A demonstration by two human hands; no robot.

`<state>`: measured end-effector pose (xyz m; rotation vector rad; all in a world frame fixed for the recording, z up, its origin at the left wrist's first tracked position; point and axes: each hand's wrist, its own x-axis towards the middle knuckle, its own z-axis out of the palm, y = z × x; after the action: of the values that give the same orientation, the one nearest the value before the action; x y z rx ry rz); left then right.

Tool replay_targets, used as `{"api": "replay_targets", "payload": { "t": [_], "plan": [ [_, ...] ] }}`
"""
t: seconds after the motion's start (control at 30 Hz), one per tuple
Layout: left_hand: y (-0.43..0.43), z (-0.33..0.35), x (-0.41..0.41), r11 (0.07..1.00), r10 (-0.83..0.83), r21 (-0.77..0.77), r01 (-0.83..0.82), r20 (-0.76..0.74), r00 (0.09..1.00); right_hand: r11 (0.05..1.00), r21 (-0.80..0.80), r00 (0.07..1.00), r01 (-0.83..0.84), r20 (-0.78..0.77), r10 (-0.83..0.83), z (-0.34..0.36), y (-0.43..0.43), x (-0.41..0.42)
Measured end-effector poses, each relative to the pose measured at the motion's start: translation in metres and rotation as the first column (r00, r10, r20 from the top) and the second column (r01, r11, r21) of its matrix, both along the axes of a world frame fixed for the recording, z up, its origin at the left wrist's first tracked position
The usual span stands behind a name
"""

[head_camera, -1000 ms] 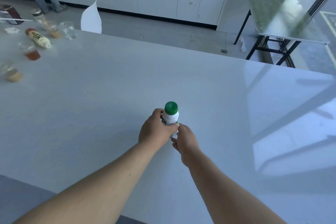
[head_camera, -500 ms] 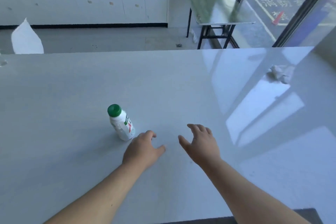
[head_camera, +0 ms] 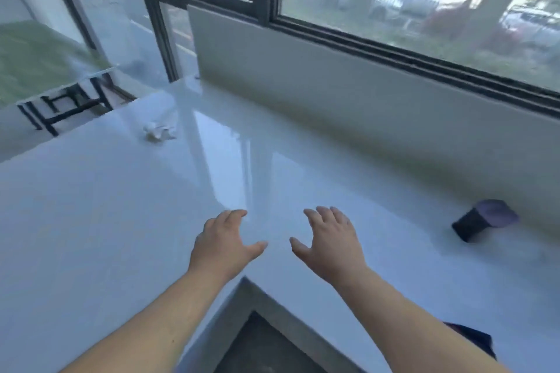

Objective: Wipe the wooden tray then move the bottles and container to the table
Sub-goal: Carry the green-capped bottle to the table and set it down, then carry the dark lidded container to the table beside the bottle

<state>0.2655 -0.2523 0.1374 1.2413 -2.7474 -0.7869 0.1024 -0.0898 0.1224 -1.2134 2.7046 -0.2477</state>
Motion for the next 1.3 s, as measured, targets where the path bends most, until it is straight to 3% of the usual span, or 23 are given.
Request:
{"api": "replay_targets", "payload": {
  "t": [0.1,0.37,0.57,0.73,0.87,0.97,1.1,1.3],
  "plan": [
    [0.068,0.007,-0.108,0.982,-0.189,0.008,0.189,-0.019,0.982,0.981,-0.009,0.981,0.196,0.009,-0.196,0.004,0.096,-0.072],
    [0.238,0.002,-0.309,0.863,-0.503,0.029,0.504,-0.037,0.863,0.874,0.063,0.876,0.481,-0.003,-0.482,-0.015,0.285,-0.178],
    [0.319,-0.020,-0.411,0.833,-0.552,0.014,0.552,-0.037,0.833,0.809,0.074,0.802,0.583,0.103,-0.588,-0.043,0.341,-0.243],
    [0.340,-0.041,-0.470,0.847,-0.529,0.032,0.531,-0.063,0.847,0.716,-0.041,0.683,0.697,0.340,-0.646,-0.058,0.335,-0.291],
    [0.342,-0.054,-0.497,0.833,-0.550,0.062,0.549,-0.009,0.835,0.550,-0.094,0.488,0.830,0.597,-0.636,-0.065,0.323,-0.318],
    [0.342,-0.059,-0.504,0.840,-0.530,0.091,0.534,-0.064,0.845,0.395,-0.062,0.291,0.917,0.780,-0.553,-0.073,0.319,-0.328],
    [0.332,-0.057,-0.491,0.860,-0.484,0.108,0.499,-0.138,0.864,0.235,-0.001,0.096,0.972,0.915,-0.392,-0.079,0.304,-0.331],
    [0.272,-0.044,-0.440,0.901,-0.399,0.112,0.418,-0.162,0.903,0.296,-0.020,0.102,0.955,0.959,-0.263,-0.066,0.245,-0.308]
  ]
}}
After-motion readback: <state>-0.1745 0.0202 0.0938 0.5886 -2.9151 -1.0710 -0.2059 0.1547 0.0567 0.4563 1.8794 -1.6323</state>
